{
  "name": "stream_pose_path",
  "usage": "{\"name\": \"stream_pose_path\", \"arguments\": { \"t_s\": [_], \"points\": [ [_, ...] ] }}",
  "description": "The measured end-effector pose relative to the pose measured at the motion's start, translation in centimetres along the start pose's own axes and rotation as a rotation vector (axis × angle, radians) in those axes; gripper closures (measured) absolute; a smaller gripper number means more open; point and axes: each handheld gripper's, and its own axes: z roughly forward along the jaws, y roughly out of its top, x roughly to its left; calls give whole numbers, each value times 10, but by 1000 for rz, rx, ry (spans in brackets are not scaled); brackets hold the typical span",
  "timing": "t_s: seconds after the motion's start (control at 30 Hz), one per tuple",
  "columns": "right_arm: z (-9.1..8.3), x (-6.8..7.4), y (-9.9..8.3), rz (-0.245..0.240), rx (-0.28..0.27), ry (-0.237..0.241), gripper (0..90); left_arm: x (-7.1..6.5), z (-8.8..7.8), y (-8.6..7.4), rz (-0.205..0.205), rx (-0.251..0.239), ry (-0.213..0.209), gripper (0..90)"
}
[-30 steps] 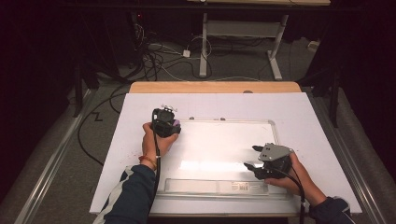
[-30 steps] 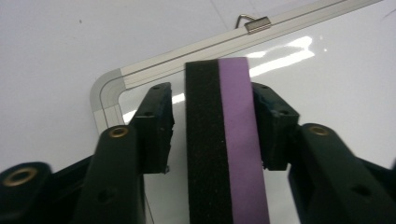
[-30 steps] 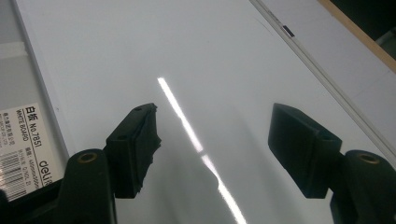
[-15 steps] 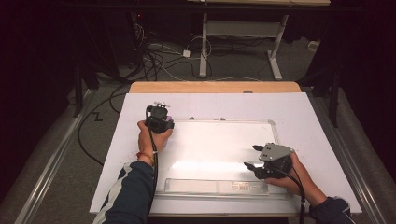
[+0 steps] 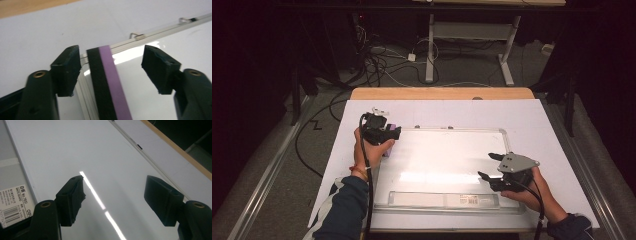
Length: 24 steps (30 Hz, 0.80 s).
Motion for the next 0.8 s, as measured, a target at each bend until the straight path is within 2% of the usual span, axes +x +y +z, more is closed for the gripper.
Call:
{"name": "stream_pose_path", "arguments": {
  "t_s": [0.1,0.3,0.4,0.47,0.53,0.6,0.7,0.77,0.8],
  "points": [
    [-10,-3,-6,27,-23,-30,322,-5,-16,-11,59,-75,-51,217],
    [-28,-7,-17,84,-72,-96,299,-19,-43,-41,185,-177,-108,198],
    [-35,-8,-24,108,-88,-127,288,-26,-57,-56,248,-221,-116,198],
    [-39,-8,-29,121,-100,-157,273,-29,-64,-66,275,-245,-119,198],
    [-44,-8,-36,153,-112,-187,245,-30,-69,-77,282,-262,-122,198],
    [-47,-7,-44,185,-120,-193,220,-30,-72,-90,290,-265,-129,198],
    [-50,-3,-52,169,-108,-224,190,-29,-75,-105,291,-242,-132,197],
    [-52,-3,-55,178,-107,-233,188,-30,-77,-110,315,-222,-107,194],
    [-53,-3,-56,185,-108,-235,182,-29,-79,-112,314,-221,-109,187]
  ]
}}
